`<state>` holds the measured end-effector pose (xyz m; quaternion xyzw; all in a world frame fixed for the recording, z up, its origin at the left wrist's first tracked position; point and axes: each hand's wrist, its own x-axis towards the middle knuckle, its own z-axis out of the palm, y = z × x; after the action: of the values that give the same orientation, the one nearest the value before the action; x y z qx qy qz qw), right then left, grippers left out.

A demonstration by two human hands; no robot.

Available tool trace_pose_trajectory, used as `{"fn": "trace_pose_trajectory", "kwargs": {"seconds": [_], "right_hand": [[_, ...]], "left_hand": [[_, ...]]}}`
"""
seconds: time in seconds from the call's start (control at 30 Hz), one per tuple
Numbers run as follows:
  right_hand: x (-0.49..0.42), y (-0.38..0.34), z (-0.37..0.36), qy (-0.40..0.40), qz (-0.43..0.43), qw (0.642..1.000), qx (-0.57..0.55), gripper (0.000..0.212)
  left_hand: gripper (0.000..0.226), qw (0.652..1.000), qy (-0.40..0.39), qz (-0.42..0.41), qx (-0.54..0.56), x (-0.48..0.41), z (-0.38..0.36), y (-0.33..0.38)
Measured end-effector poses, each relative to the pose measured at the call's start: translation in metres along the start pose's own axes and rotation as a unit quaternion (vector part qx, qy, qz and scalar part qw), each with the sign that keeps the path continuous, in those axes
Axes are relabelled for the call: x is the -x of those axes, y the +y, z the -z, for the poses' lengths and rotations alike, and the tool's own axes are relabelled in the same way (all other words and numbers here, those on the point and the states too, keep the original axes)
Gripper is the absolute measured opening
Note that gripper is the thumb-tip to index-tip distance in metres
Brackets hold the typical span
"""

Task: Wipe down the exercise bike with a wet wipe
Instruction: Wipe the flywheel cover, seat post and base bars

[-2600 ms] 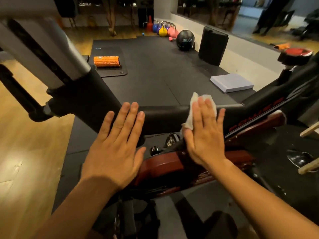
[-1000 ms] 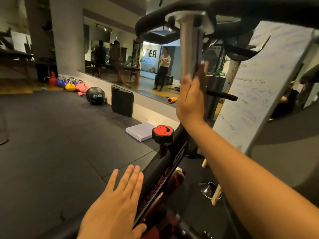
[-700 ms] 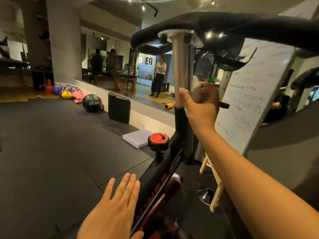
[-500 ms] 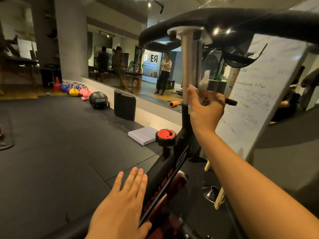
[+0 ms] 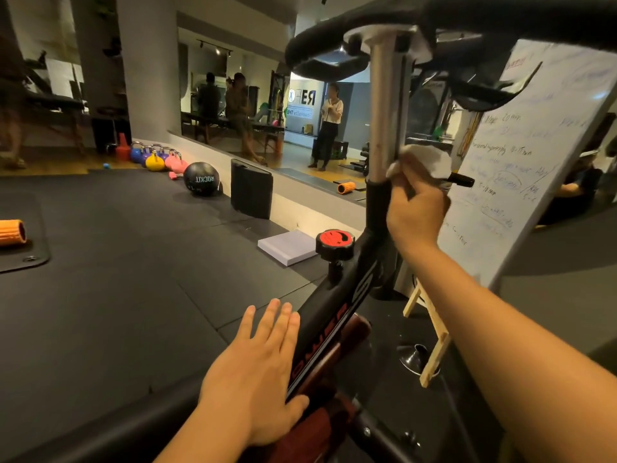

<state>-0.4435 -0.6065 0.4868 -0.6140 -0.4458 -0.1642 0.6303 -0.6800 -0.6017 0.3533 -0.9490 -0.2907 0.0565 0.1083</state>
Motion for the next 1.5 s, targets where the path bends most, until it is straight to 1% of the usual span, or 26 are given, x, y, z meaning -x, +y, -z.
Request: {"fn": "trace_pose_trajectory", "kwargs": {"seconds": [0.07,0.1,0.17,0.2,0.23,0.3,0.33,0.43,0.53,0.63,0.73,0.83,0.9,0.93,1.0,1.03,1.07,1.1,1.13,1.2,1.23,1.27,1.3,1.4,1.43,1.5], "right_hand": [[-0.020,-0.014,0.007,-0.008,0.033,0.999,-0.002,0.024],[-0.034,-0.029,0.007,0.008,0.083,0.997,0.008,0.024],[-0.061,-0.057,0.001,0.065,0.191,0.979,0.013,0.023],[-0.069,-0.067,-0.004,0.096,0.221,0.970,0.003,0.022],[-0.073,-0.072,-0.007,0.115,0.229,0.967,-0.007,0.021],[-0.066,-0.062,-0.007,0.112,0.224,0.968,-0.003,0.022],[-0.056,-0.050,-0.004,0.089,0.206,0.975,0.010,0.022],[-0.017,0.002,0.004,-0.001,0.099,0.994,0.047,0.020],[0.026,0.042,-0.002,-0.038,0.025,0.996,0.079,0.015],[0.055,0.058,-0.010,-0.054,-0.016,0.993,0.105,0.007],[0.072,0.069,-0.006,-0.089,-0.080,0.987,0.110,0.025],[0.085,0.072,0.003,-0.166,-0.130,0.975,0.067,0.040],[0.105,0.068,0.003,-0.218,-0.087,0.968,0.088,0.040],[0.122,0.066,0.000,-0.242,-0.052,0.964,0.098,0.034],[0.160,0.054,-0.003,-0.314,0.016,0.946,0.081,0.012],[0.174,0.050,-0.002,-0.348,0.046,0.934,0.071,0.008],[0.177,0.051,0.000,-0.365,0.077,0.926,0.065,0.013],[0.170,0.055,0.001,-0.353,0.085,0.929,0.067,0.015],[0.157,0.062,0.001,-0.311,0.069,0.946,0.063,0.015],[0.121,0.075,0.003,-0.209,-0.056,0.976,0.034,0.012],[0.106,0.083,0.004,-0.172,-0.134,0.976,0.006,0.011],[0.099,0.089,0.003,-0.148,-0.184,0.972,-0.007,0.009],[0.102,0.095,-0.001,-0.132,-0.204,0.970,0.001,0.008],[0.151,0.084,-0.018,-0.083,-0.179,0.980,0.014,0.012],[0.175,0.079,-0.023,-0.091,-0.156,0.983,0.011,0.015],[0.219,0.076,-0.027,-0.173,-0.118,0.978,0.007,0.017]], "left_hand": [[0.098,1.000,-0.002,-0.001,-0.012,-0.001,-0.002,0.000],[0.098,1.000,0.000,-0.002,-0.014,-0.001,-0.003,0.001],[0.098,1.000,0.010,0.002,-0.016,-0.002,-0.003,0.001],[0.099,1.000,0.013,0.003,-0.018,-0.002,-0.004,0.001],[0.099,1.000,0.015,0.004,-0.020,-0.002,-0.004,0.001],[0.100,1.000,0.017,0.003,-0.023,-0.002,-0.005,0.001],[0.100,1.000,0.017,0.004,-0.022,-0.002,-0.005,0.001],[0.100,1.000,0.017,0.003,-0.019,-0.003,-0.005,0.000],[0.100,1.000,0.018,0.005,-0.020,-0.003,-0.005,0.000],[0.102,1.000,0.017,0.007,-0.015,-0.001,-0.004,0.000],[0.102,1.000,0.021,0.009,-0.003,-0.001,-0.003,0.000],[0.103,1.000,0.020,0.010,0.005,-0.001,-0.004,0.000],[0.103,1.000,0.022,0.010,0.006,-0.002,-0.004,0.000],[0.102,1.000,0.020,0.010,0.005,-0.002,-0.004,0.000],[0.102,1.000,0.015,0.009,0.003,-0.002,-0.003,0.001],[0.101,1.000,0.014,0.009,0.001,-0.002,-0.003,0.001],[0.102,1.000,0.014,0.009,0.000,-0.002,-0.003,0.001],[0.102,1.000,0.012,0.008,-0.001,-0.002,-0.002,0.000],[0.103,1.000,0.009,0.007,-0.003,-0.002,-0.002,0.000],[0.105,1.000,0.009,0.003,-0.006,-0.001,-0.002,-0.001],[0.106,1.000,0.012,0.002,-0.008,-0.002,-0.003,-0.001],[0.106,1.000,0.015,0.001,-0.012,-0.002,-0.003,-0.001],[0.106,1.000,0.017,-0.001,-0.015,-0.002,-0.003,-0.001],[0.108,1.000,0.018,0.001,-0.015,-0.003,-0.005,-0.001],[0.108,1.000,0.018,0.004,-0.017,-0.003,-0.005,-0.001],[0.107,1.000,0.017,0.004,-0.022,-0.004,-0.005,-0.001]]}}
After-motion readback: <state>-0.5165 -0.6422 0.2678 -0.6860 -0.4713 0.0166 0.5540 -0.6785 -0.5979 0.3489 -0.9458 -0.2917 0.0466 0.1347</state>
